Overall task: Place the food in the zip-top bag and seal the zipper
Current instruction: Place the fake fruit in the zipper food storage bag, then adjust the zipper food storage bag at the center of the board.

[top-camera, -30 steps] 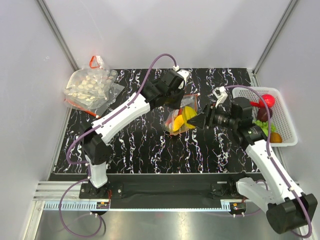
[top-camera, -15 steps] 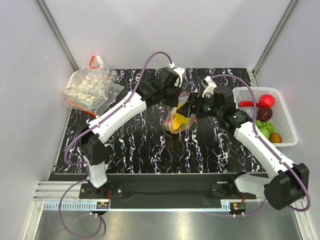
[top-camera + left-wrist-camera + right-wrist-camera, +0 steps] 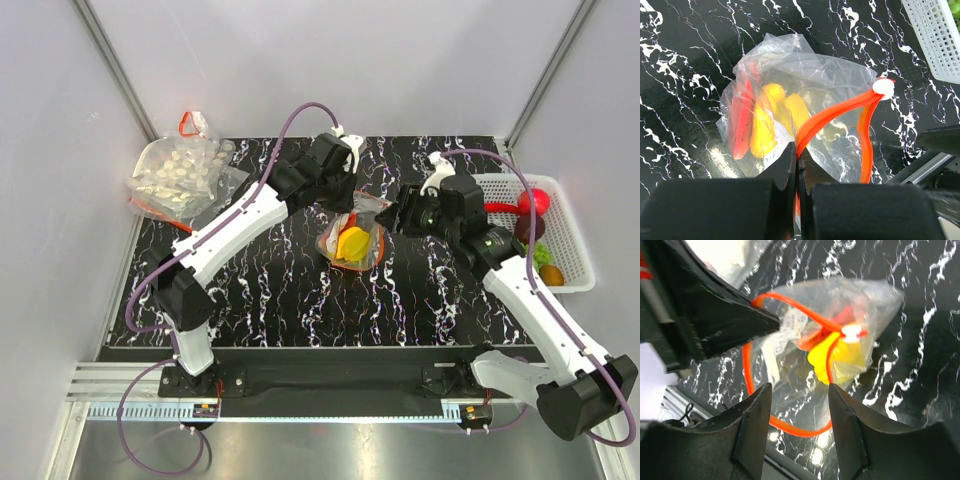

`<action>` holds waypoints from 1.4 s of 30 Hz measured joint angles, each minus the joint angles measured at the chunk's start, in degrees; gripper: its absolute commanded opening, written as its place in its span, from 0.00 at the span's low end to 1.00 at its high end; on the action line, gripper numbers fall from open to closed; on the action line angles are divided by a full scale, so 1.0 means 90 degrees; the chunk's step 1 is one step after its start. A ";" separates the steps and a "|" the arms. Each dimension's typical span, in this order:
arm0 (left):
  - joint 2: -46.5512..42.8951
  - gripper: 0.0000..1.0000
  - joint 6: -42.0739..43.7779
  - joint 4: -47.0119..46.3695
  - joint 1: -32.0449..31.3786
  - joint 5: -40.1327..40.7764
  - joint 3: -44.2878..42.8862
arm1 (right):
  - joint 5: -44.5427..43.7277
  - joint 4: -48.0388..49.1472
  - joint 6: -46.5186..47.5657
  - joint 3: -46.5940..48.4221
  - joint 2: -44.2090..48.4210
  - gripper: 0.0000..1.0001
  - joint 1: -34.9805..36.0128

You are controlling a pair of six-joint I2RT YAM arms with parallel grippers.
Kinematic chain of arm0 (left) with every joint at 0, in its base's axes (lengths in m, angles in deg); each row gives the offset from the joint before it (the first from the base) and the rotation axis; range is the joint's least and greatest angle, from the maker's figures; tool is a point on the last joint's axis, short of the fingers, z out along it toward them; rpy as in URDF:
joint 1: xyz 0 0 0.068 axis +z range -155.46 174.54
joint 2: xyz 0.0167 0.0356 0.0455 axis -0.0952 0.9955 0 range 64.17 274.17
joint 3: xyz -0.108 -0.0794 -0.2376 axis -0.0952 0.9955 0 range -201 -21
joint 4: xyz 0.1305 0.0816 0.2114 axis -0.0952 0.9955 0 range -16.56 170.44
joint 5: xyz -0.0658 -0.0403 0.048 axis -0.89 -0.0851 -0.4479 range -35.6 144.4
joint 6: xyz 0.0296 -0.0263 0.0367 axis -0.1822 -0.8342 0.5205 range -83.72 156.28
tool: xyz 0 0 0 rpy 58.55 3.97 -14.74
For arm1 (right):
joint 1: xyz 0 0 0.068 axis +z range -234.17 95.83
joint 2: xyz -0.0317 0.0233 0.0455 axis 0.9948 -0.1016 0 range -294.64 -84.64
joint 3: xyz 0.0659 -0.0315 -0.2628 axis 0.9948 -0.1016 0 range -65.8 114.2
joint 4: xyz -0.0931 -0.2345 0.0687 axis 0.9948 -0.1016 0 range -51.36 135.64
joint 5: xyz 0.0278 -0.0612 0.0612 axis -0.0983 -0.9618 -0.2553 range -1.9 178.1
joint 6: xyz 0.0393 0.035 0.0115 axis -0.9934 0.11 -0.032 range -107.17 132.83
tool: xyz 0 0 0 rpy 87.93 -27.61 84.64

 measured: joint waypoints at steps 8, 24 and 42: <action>0.0000 0.00 -0.0019 0.0000 0.0002 -0.0007 0.0002 | -0.0019 -0.0238 -0.0015 -0.0296 -0.0194 0.54 0.0041; 0.0000 0.00 -0.0022 0.0005 0.0007 0.0000 0.0002 | -0.0061 -0.0187 -0.0386 -0.1197 -0.0381 0.00 0.0311; -0.0561 0.00 -0.0092 0.0010 0.0109 0.0386 0.0563 | -0.0879 -0.1443 -0.0073 0.1707 -0.0716 0.00 0.0321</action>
